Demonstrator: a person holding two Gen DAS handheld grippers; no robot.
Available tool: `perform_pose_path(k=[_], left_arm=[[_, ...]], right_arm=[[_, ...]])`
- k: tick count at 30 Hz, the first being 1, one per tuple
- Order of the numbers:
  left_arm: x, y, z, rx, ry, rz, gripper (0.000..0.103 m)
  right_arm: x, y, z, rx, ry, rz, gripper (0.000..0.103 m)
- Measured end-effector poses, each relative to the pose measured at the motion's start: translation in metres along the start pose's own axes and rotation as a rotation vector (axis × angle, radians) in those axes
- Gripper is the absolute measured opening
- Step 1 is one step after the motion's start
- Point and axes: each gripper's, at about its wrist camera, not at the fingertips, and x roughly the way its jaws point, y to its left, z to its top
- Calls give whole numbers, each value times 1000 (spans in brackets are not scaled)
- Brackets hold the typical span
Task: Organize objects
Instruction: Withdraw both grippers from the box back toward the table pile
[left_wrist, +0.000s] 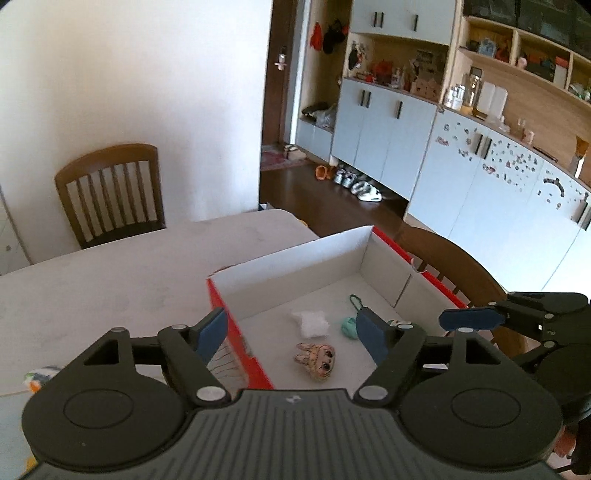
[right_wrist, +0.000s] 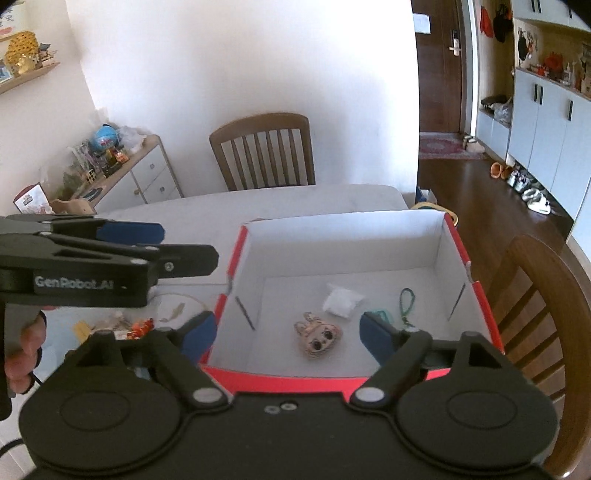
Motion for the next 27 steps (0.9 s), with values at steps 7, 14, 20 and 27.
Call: perform_pose_path(k=[7,14,20,27], left_arm=[[-31,19,-14,-27,-30,4,81],[-53,39,-29,-40,-48,42,85],[-68,67,-45,-94,-34,39,88],[-88,98,-66,-129,-47,40,102]], right_arm=[[-11,26,-11,2,-33,-2,93],[-20,48,-18,25,-76,-1,101],[-21,70,-22,38,-90,-2,102],[-14,102,-26,17,-78,-3,102]])
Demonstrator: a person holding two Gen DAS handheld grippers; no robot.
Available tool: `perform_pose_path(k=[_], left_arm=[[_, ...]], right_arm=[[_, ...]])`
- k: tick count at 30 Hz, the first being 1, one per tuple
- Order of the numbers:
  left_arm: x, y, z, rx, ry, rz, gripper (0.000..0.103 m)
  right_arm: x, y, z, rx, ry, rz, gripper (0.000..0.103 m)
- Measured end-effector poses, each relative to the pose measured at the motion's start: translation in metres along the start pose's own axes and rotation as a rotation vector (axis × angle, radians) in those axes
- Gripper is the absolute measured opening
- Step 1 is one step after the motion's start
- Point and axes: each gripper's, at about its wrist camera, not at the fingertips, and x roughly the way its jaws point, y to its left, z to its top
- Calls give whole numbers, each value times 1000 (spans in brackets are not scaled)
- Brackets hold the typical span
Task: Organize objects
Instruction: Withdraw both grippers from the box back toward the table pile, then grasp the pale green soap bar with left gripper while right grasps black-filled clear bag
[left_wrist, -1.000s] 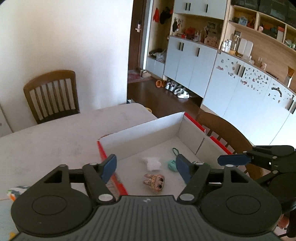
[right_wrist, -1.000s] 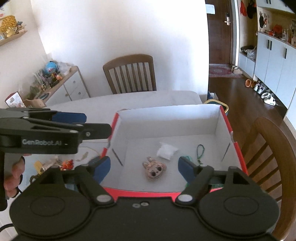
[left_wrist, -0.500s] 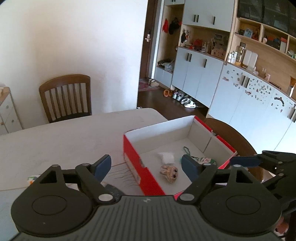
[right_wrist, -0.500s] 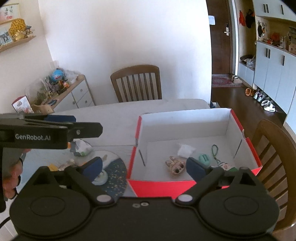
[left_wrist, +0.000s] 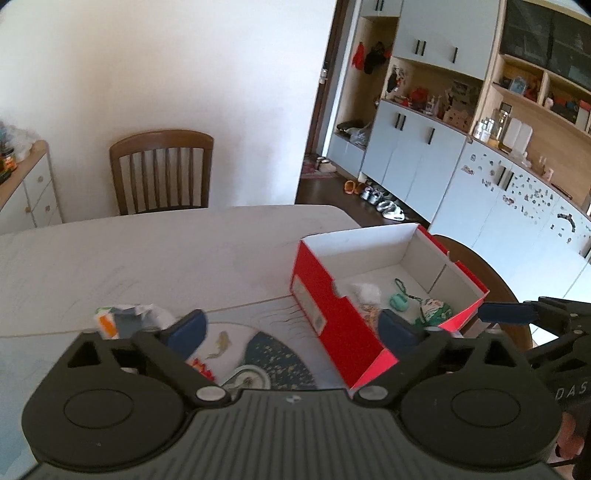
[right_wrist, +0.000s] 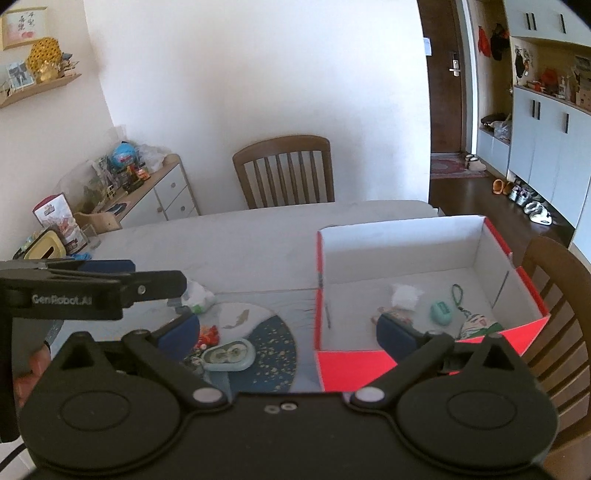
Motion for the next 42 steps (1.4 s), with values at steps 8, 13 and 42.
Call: perform_pose_path(k=[8,13,42], left_arm=[[-15,44,-22,-34,-1,44,103],[-20,76,-39,-59,25,85,103],[16,176,-142,-103,213,196,103]], right_arm=[[10,37,-7,-29,21,16,102],[22,56,-11,-39,43,23,102],[137,107,-55,-60,240,12,101]])
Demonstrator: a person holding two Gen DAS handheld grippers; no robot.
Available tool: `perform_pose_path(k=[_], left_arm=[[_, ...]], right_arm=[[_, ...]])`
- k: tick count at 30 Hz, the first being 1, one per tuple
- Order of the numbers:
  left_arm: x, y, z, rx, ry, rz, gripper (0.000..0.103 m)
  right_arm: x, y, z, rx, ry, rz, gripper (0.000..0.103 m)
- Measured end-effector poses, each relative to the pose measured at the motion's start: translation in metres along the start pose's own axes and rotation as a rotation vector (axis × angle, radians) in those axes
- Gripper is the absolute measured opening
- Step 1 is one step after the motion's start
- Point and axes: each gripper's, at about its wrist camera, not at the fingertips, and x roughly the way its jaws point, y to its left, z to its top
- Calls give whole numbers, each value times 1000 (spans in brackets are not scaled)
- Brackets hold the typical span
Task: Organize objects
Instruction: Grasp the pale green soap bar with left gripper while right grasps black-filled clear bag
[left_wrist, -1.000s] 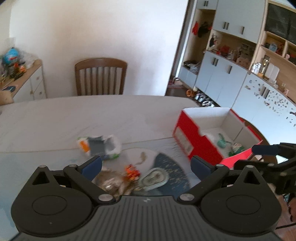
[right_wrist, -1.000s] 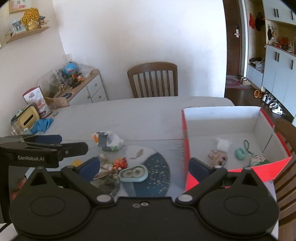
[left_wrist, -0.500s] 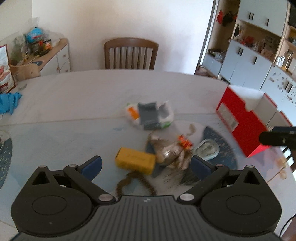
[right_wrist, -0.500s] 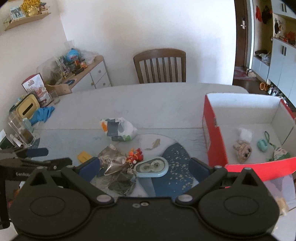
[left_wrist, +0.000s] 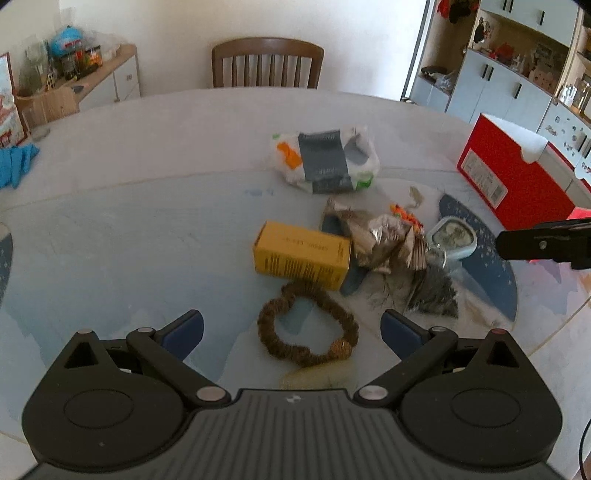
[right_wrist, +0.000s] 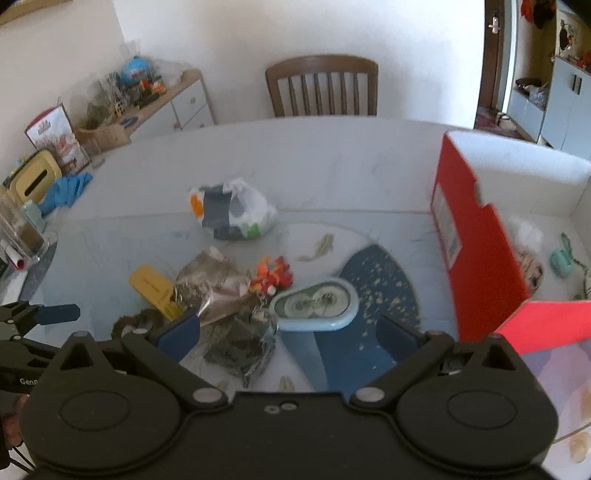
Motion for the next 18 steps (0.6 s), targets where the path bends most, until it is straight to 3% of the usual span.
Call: perform_pose_path(k=[7,18], left_arm=[[4,-2,-20,-6,20,-17,103],[11,-8,-36,-16,6,37,102]], right_arm=[[26,17,-12,-24,56,16,99],[55,37,-18,-41,93,3,92]])
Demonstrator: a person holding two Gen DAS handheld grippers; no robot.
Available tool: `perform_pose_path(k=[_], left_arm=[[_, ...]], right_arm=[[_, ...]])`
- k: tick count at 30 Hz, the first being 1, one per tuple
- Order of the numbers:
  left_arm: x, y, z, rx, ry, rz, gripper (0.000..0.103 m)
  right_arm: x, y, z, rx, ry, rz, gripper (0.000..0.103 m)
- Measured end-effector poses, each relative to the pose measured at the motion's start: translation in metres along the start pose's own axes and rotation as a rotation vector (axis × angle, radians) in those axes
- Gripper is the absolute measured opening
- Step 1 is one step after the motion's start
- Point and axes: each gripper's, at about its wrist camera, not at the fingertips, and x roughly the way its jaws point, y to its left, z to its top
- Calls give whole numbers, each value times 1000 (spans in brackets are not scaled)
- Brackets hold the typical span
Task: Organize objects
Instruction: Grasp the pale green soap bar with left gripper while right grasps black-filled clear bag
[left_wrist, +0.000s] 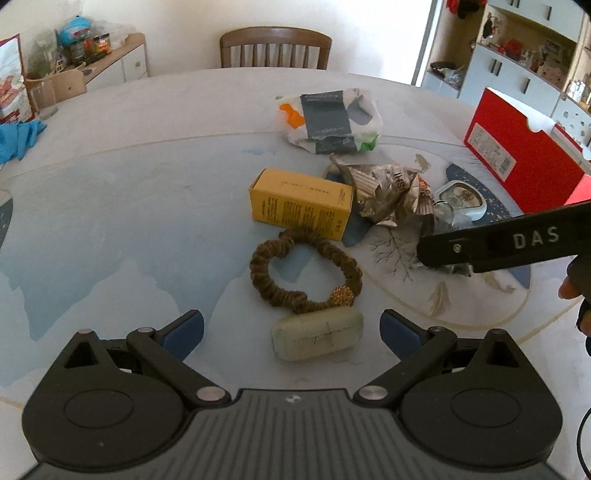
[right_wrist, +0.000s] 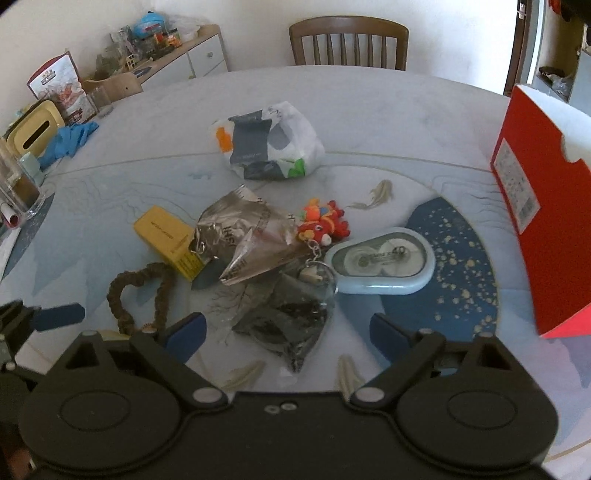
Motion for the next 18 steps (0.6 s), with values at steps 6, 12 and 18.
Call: perform_pose_path(k=[6,12,18], left_arm=[[-1,-4,-3,16,-12,-1,94],[-5,-8,-2,21,-17,1,72],[-8,-10,-2,31,-14,-18,54]], right_arm=[[9,-1,1,57,20,8,82],[10,1,2,75,11,-9,74],[9,6,1,62,12,-35,62]])
